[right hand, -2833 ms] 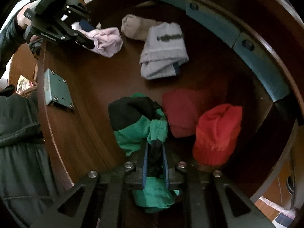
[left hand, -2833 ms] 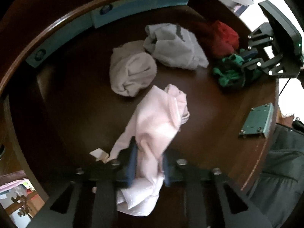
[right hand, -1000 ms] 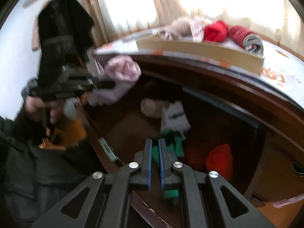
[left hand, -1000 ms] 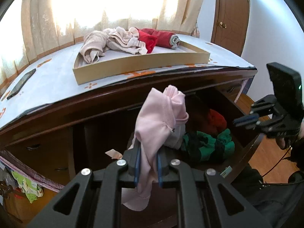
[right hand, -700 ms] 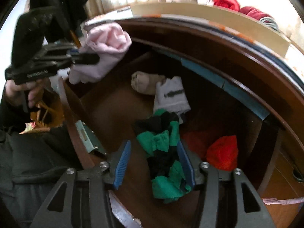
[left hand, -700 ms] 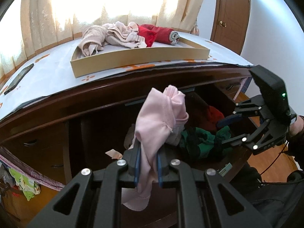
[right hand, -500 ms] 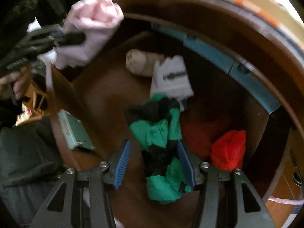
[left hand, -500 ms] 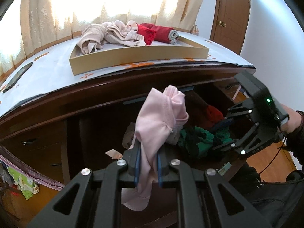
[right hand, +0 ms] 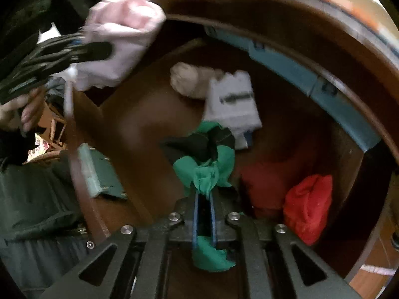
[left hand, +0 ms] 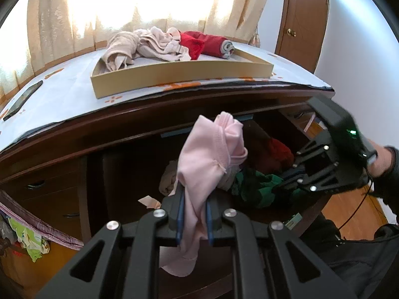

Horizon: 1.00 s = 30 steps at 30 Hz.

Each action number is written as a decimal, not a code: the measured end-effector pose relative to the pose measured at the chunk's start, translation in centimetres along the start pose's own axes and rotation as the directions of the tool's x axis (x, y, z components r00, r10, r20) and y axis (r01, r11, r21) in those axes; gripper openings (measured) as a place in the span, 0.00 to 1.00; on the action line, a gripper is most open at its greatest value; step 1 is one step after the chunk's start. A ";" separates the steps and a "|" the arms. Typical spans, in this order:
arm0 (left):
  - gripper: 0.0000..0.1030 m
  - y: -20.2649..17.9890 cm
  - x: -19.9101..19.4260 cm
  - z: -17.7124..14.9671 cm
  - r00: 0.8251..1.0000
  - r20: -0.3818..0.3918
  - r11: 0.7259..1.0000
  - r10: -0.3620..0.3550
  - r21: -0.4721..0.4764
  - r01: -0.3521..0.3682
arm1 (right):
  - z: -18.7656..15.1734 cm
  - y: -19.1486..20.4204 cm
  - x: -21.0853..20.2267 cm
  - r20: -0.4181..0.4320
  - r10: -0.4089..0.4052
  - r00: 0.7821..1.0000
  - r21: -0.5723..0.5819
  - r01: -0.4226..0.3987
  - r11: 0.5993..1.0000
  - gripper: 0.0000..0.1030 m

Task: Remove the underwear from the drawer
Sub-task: 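Carry both held garments up toward the cardboard tray on the table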

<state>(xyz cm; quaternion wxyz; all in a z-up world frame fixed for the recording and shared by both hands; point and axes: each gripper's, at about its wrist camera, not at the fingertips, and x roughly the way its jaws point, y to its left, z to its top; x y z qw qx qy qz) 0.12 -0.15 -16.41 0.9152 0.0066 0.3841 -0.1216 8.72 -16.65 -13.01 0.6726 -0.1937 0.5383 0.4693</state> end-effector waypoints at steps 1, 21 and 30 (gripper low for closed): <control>0.11 0.1 -0.1 0.0 1.000 0.005 1.000 0.001 -0.003 -0.001 | -0.3 0.3 -0.7 0.044 0.002 0.999 0.001 -0.003 1.000 0.08; 0.11 0.0 -3.0 1.6 0.994 0.101 1.000 0.028 -0.008 -0.027 | -0.7 2.2 -10.8 0.464 -0.045 0.885 0.013 0.044 0.999 0.07; 0.11 0.2 -4.2 3.5 0.984 0.163 0.998 0.064 -0.006 -0.064 | -0.7 1.4 -13.5 0.541 -0.073 0.838 0.034 0.065 0.997 0.07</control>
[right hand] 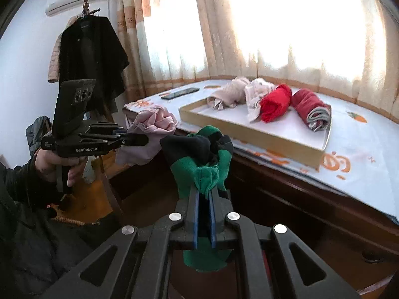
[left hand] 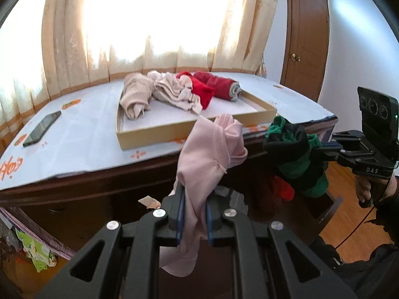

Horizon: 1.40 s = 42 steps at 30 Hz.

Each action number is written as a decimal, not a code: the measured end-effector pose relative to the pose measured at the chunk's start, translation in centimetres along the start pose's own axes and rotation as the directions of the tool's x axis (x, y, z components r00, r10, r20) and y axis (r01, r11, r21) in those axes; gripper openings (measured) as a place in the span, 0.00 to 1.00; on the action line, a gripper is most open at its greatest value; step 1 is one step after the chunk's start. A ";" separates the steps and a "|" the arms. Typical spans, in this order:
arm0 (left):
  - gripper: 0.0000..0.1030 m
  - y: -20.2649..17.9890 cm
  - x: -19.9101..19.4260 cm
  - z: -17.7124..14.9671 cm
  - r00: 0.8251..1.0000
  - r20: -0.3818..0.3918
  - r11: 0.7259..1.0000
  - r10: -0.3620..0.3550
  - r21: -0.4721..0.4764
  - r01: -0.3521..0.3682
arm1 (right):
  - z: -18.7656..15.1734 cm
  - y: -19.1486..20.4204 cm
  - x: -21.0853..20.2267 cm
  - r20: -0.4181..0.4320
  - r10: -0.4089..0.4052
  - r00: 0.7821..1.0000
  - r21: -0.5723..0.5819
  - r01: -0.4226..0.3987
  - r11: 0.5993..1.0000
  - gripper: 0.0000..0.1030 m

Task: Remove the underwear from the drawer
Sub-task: 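Carry both held garments up toward the cardboard tray on the table, then lower the pale pink garment into the tray with the left tool while the right tool follows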

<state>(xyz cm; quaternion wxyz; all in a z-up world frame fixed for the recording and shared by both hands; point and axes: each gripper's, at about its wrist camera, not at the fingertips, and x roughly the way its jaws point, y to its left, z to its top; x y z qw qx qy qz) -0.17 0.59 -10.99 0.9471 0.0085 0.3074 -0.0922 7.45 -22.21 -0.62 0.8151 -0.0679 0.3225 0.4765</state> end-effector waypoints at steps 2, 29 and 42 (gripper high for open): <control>0.11 -0.1 -0.1 0.3 1.000 0.011 1.000 0.005 0.004 -0.005 | 0.3 -0.2 -0.3 0.011 -0.005 1.000 0.002 0.005 1.000 0.07; 0.11 -0.1 -0.6 5.3 0.994 0.094 0.996 0.052 0.063 -0.058 | 5.4 -3.0 -2.8 0.108 -0.049 0.993 -0.009 0.051 0.999 0.07; 0.11 0.2 -0.3 7.9 0.990 0.119 0.993 0.070 0.084 -0.081 | 7.1 -4.1 -2.8 0.115 -0.071 0.991 -0.015 0.073 0.997 0.07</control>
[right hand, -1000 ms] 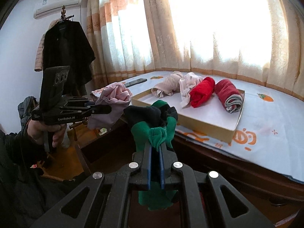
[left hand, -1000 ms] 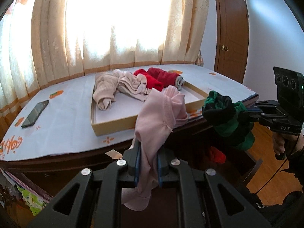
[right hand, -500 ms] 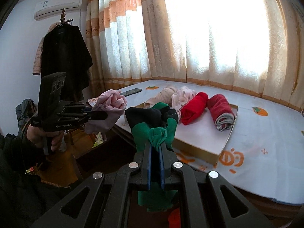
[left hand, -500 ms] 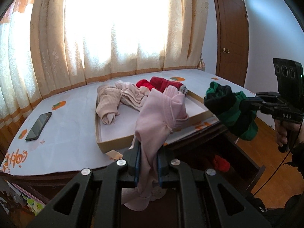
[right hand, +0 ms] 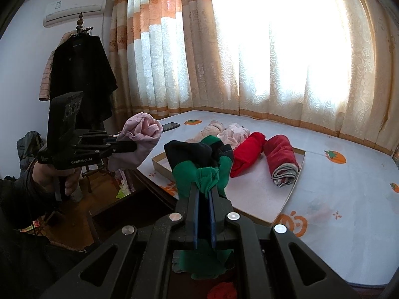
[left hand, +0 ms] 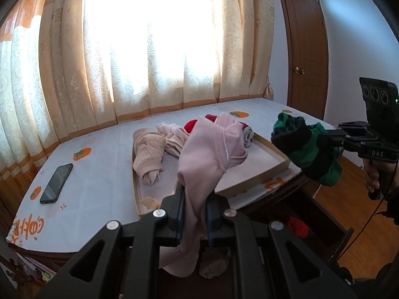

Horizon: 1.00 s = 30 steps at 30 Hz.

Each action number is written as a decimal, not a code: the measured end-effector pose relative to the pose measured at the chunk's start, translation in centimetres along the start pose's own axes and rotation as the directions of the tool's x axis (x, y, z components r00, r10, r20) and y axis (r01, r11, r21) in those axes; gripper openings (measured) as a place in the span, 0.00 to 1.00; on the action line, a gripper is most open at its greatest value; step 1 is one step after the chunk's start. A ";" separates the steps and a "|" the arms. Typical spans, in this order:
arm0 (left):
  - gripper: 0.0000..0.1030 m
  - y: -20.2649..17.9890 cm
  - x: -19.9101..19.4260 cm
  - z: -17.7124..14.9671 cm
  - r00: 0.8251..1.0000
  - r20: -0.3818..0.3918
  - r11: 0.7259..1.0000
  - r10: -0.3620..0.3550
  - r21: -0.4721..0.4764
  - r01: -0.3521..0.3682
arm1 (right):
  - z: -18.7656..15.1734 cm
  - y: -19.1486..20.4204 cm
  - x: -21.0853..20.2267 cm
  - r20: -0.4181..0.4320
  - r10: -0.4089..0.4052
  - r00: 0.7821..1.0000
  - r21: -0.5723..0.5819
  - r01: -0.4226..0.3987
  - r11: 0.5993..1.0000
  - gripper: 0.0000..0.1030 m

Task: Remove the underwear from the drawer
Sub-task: 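Lower the pale pink garment into the tray with the left tool while the right tool follows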

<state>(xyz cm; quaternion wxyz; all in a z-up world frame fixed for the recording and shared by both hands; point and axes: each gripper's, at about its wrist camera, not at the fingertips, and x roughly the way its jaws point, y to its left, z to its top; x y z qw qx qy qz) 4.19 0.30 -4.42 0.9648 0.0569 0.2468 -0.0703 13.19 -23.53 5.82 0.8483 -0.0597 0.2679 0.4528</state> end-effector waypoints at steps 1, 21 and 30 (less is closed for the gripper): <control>0.11 0.1 0.1 0.2 1.000 0.001 1.000 0.002 0.000 -0.002 | 0.2 -0.3 0.1 -0.001 0.000 1.000 0.001 0.000 1.000 0.07; 0.11 2.6 3.0 3.3 0.998 -0.013 0.998 0.062 0.019 -0.062 | 3.9 -3.3 2.1 -0.017 -0.042 0.999 -0.016 0.042 0.999 0.07; 0.11 3.7 4.6 4.0 0.995 -0.037 0.995 0.093 0.027 -0.092 | 4.9 -4.9 3.3 -0.041 -0.062 0.997 -0.011 0.061 0.998 0.07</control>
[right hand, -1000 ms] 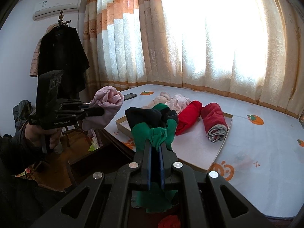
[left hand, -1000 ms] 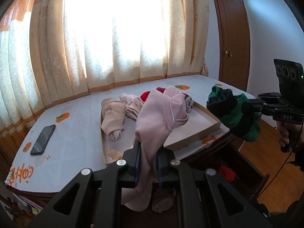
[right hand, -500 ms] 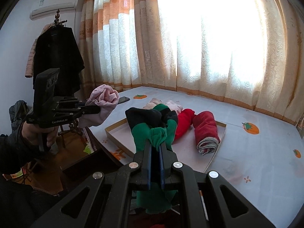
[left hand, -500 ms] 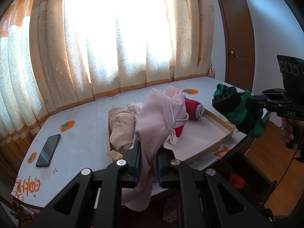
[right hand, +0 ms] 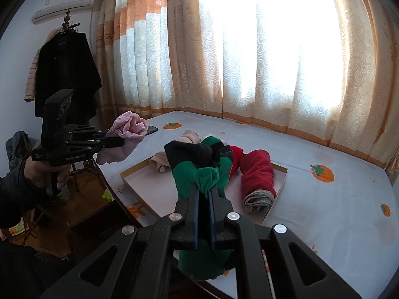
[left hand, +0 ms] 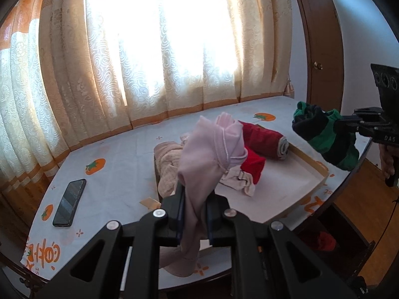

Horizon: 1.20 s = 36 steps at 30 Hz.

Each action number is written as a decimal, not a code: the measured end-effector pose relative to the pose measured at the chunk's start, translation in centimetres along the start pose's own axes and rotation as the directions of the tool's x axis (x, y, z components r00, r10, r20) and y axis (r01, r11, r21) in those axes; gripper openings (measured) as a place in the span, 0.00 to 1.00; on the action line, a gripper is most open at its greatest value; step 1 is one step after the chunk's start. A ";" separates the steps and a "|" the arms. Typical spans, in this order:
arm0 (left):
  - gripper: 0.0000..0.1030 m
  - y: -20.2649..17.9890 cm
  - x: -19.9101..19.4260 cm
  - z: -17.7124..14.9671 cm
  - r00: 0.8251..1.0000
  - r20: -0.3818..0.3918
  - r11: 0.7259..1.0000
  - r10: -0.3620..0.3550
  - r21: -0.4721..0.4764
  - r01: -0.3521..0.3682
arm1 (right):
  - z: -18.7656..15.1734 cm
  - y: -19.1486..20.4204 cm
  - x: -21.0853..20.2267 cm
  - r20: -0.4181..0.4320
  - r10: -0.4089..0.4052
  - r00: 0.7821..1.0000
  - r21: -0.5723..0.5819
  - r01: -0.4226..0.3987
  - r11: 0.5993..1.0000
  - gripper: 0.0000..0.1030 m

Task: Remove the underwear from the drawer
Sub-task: 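Lower the pale pink garment into the tray with the left tool while the right tool follows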

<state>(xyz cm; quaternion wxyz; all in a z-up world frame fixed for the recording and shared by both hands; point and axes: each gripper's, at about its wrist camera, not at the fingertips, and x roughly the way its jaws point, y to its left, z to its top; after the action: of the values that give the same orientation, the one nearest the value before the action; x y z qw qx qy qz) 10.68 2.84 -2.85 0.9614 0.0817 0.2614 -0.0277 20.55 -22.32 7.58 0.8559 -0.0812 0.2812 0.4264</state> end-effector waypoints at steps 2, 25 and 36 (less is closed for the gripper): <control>0.11 0.2 0.4 0.1 1.000 -0.008 1.000 0.006 0.000 -0.006 | 0.2 -0.1 0.2 -0.007 -0.002 1.000 -0.004 0.002 1.000 0.07; 0.11 0.4 4.9 0.3 0.996 -0.085 0.997 0.022 0.072 -0.016 | 0.8 -1.2 4.3 -0.101 -0.031 0.994 -0.057 0.025 0.998 0.07; 0.11 -1.9 7.7 -0.9 0.990 -0.142 0.989 0.003 0.147 0.018 | 0.1 0.9 7.8 -0.166 -0.023 0.986 -0.129 0.001 0.992 0.07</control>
<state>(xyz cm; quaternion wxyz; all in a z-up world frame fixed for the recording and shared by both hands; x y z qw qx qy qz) 16.64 1.03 -7.81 0.9316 0.1536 0.3264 -0.0449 23.66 -16.35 3.47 0.8248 -0.1733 0.3233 0.4302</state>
